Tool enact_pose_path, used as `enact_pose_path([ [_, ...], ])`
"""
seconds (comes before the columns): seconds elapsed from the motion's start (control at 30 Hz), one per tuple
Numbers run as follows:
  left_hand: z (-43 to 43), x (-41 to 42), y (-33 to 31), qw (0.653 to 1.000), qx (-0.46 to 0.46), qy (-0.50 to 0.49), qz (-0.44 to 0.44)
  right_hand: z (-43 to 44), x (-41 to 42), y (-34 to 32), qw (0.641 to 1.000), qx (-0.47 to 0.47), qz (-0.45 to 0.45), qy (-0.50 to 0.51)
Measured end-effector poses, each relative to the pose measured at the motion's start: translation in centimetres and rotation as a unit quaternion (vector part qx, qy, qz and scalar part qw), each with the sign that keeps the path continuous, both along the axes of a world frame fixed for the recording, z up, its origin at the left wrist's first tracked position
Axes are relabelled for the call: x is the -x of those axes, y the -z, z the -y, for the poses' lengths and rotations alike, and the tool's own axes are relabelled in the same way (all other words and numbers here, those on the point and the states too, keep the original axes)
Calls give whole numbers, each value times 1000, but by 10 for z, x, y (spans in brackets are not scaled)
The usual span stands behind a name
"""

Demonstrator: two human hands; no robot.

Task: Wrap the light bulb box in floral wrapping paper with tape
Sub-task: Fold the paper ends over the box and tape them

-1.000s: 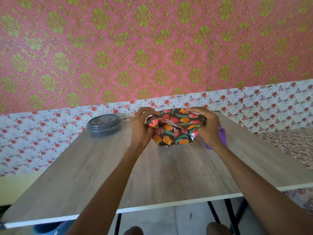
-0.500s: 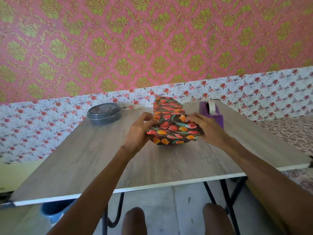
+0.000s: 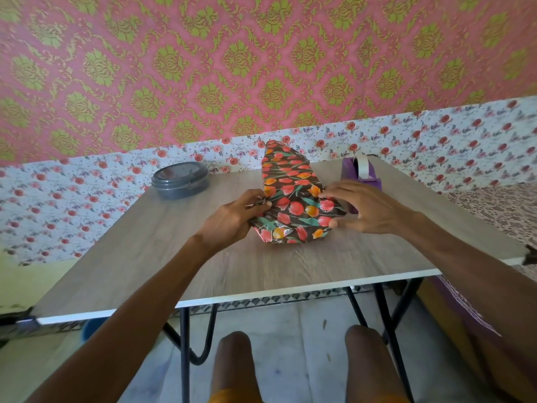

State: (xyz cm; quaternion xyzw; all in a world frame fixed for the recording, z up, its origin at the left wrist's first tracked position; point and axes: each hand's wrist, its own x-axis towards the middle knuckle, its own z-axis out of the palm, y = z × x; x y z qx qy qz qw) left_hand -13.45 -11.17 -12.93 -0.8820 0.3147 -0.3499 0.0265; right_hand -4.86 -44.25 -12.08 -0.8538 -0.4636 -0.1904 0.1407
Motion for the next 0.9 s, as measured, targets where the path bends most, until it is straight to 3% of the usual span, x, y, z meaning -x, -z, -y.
enact_pose_path([
  [0.3,6,5,25,995,0,-26,101,-32,-5,5,976,-208,-18,61],
  [0.47,-6,3,36,989,-49,-16,138,-34,-5,3,976,-209,-23,63],
  [0.57,-7,6,38,988,-28,-14,154,-34,-5,3,976,-205,-29,63],
  [0.7,-1,13,40,990,20,2,143,-34,-7,3,976,-202,-47,58],
  [0.9,-15,15,42,995,-56,17,81,-35,-7,5,977,-194,-44,74],
])
